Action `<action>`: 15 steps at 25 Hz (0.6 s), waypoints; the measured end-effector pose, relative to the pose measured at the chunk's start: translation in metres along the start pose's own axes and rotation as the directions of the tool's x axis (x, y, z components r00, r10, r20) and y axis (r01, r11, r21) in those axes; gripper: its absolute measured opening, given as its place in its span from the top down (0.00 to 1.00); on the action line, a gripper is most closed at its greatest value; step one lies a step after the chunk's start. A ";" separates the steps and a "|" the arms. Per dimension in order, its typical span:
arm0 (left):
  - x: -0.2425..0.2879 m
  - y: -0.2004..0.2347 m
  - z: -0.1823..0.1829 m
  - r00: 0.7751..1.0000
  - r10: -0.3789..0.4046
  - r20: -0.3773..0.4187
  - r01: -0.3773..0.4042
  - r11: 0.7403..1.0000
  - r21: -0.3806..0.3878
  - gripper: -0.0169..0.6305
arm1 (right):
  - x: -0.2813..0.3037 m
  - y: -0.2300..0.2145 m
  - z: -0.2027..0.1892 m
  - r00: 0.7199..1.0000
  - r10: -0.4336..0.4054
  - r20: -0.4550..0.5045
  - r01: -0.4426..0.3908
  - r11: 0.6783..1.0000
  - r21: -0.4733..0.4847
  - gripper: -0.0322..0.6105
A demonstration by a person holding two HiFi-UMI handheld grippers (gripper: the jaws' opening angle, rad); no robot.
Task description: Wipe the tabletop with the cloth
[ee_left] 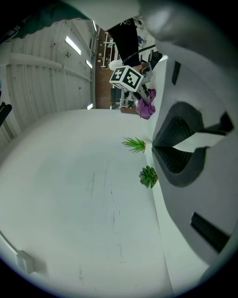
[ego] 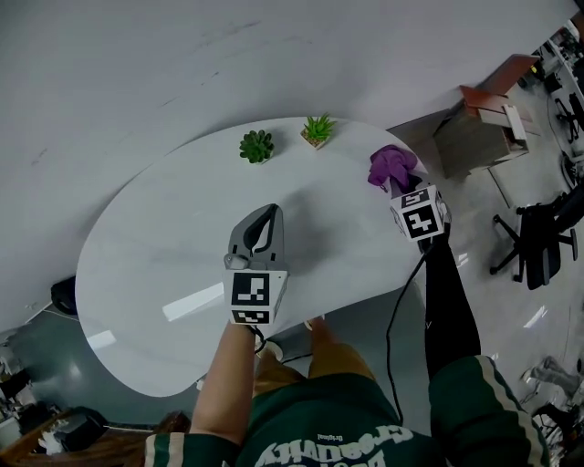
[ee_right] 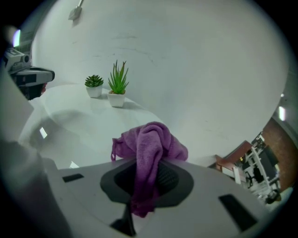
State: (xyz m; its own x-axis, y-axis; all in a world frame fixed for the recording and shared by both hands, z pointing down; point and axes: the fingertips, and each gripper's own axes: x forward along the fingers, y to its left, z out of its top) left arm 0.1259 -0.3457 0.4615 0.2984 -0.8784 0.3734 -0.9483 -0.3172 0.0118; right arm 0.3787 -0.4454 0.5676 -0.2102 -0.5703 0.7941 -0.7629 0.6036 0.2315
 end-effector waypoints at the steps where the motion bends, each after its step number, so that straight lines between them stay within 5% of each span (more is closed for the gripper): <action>1: -0.003 0.003 0.000 1.000 0.002 0.000 -0.002 1.000 0.000 0.97 | -0.004 0.002 0.000 1.000 0.003 0.007 -0.003 1.000 0.013 0.85; 6: -0.007 0.006 0.008 1.000 0.007 0.016 -0.007 1.000 0.003 0.97 | -0.043 0.003 -0.004 0.998 0.048 0.048 -0.051 0.997 0.052 0.85; 12: -0.003 -0.011 0.010 1.000 -0.017 0.021 0.016 1.000 0.015 0.97 | -0.102 -0.040 -0.028 0.990 -0.039 -0.137 0.028 0.997 -0.077 0.85; 15: -0.003 -0.020 0.006 1.000 -0.022 0.012 0.022 1.000 0.013 0.97 | -0.078 -0.037 -0.034 0.984 0.001 -0.179 -0.020 0.995 -0.100 0.85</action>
State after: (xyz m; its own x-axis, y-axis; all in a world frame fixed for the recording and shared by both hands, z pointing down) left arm 0.1441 -0.3390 0.4543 0.3207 -0.8755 0.3615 -0.9400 -0.3410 0.0080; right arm 0.4441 -0.4043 0.5164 -0.0982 -0.4604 0.8823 -0.6935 0.6675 0.2711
